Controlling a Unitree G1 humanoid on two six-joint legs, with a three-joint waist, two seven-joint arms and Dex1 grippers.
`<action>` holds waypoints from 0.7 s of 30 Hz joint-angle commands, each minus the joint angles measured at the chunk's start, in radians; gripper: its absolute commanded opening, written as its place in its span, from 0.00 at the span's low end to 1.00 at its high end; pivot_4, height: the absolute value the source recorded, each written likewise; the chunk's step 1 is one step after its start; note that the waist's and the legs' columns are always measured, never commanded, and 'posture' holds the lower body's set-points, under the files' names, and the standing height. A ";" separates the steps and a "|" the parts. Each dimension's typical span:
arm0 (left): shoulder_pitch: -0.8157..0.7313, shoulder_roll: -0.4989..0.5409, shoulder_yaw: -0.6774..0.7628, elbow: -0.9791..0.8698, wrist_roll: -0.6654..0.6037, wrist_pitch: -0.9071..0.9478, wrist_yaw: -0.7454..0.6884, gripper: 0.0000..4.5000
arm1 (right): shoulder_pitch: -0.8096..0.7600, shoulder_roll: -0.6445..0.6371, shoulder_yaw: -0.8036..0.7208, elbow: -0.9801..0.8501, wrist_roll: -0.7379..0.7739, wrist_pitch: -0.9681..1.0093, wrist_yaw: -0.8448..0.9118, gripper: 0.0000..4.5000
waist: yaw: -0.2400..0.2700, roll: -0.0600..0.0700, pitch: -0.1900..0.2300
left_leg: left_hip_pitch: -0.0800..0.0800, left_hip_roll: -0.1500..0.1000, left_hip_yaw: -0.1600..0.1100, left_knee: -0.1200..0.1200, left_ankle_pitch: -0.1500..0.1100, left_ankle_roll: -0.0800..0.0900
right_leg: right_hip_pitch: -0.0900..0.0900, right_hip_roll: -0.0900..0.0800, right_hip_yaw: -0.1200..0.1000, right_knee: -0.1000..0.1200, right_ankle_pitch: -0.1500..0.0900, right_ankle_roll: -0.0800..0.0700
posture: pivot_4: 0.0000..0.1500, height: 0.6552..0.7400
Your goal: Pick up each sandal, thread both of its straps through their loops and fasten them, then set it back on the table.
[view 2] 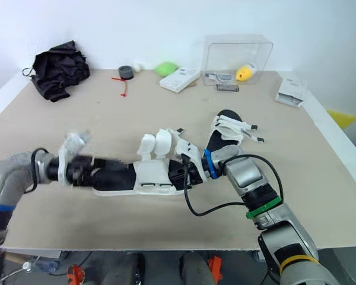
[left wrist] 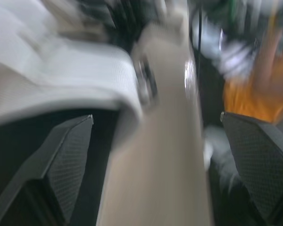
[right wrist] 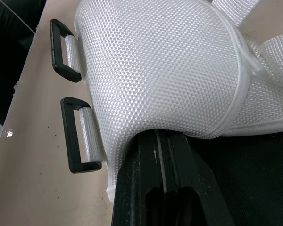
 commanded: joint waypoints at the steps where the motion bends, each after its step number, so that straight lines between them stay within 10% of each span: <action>1: -0.100 -0.069 0.097 0.159 -0.030 0.079 0.171 0.99 | 0.022 0.014 0.047 0.016 -0.029 0.013 -0.003 0.00 | -0.002 -0.001 -0.001 | 0.000 0.000 0.000 0.000 0.000 0.000 | 0.000 0.000 0.000 0.000 0.001 0.000 | 1.00 1.00; 21: -0.384 -0.277 0.102 0.749 0.123 0.111 0.331 0.99 | 0.033 0.026 0.035 -0.026 -0.027 0.042 -0.029 0.00 | -0.005 -0.002 -0.001 | 0.000 0.000 -0.003 -0.003 0.001 -0.003 | -0.001 0.003 0.000 0.001 0.000 -0.003 | 1.00 1.00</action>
